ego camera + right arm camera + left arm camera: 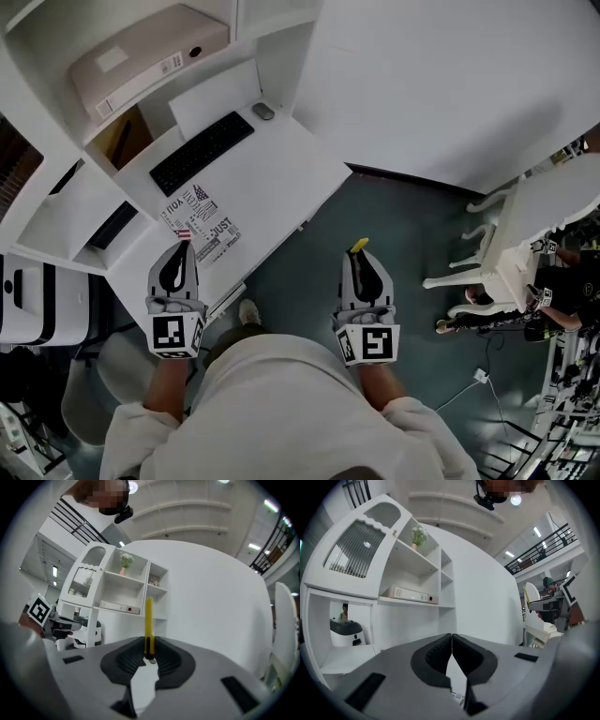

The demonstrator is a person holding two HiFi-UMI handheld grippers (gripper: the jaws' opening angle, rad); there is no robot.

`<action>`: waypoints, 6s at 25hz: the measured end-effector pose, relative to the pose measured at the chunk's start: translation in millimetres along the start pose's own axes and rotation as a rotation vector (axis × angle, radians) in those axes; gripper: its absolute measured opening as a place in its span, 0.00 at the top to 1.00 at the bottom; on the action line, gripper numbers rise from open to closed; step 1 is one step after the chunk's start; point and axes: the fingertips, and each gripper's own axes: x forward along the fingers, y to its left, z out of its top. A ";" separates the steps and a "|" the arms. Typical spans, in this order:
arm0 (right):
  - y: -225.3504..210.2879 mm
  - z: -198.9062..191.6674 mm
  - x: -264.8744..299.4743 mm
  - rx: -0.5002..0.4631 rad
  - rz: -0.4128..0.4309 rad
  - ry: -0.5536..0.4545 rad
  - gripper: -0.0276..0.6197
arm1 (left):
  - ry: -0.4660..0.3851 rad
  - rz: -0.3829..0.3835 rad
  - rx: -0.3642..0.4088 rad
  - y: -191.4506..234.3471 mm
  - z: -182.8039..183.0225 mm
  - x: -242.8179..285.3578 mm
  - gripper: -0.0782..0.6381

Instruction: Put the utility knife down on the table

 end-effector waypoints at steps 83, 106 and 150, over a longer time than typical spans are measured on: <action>126.1 -380.3 397.2 -0.147 0.653 1.037 0.85 | 0.213 0.656 -0.083 117.8 -47.7 71.9 0.89; 151.3 -442.8 386.2 -0.155 0.599 1.275 0.85 | 0.256 0.714 -0.116 150.9 -67.9 47.3 0.89; 156.9 -424.5 394.5 -0.198 0.637 1.290 0.73 | 0.235 0.722 -0.146 159.4 -72.0 38.5 0.89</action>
